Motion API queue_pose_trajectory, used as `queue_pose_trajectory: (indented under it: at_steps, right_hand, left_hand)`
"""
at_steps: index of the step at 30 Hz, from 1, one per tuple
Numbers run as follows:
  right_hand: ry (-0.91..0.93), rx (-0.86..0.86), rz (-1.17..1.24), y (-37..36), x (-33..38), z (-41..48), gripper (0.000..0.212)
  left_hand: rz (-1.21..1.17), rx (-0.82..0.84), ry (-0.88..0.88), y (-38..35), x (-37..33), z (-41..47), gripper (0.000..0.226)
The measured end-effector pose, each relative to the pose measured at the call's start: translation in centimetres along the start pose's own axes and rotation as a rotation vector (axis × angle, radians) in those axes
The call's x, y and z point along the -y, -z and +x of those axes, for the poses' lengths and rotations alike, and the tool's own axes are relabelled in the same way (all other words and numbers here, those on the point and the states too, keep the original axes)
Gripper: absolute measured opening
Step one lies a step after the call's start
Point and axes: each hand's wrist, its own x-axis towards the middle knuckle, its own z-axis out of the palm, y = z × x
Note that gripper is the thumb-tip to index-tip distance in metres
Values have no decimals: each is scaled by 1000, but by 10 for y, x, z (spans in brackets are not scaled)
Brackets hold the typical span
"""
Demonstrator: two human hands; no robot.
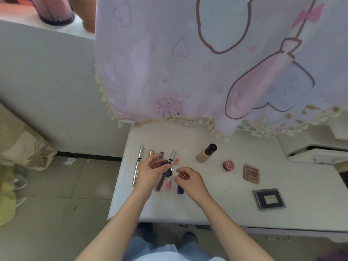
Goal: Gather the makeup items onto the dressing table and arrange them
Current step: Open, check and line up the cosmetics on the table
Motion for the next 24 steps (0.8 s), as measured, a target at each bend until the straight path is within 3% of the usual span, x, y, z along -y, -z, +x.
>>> queue_pose_trajectory:
  at_steps: [4, 9, 14, 19, 24]
  right_hand:
    - [42, 3, 94, 1, 3, -3, 12]
    - [23, -39, 73, 4, -8, 2, 11]
    - [-63, -189, 42, 14, -30, 19, 17]
    - [-68, -194, -18, 10, -36, 41, 14]
    - [-43, -251, -7, 3, -38, 59, 25]
  left_hand:
    - [5, 98, -26, -12, -3, 0, 39]
    - [93, 149, -58, -17, -2, -1, 42]
    - [55, 8, -26, -1, -2, -1, 27]
    - [54, -86, -12, 21, 2, -1, 23]
    - [61, -157, -14, 40, 8, -4, 19]
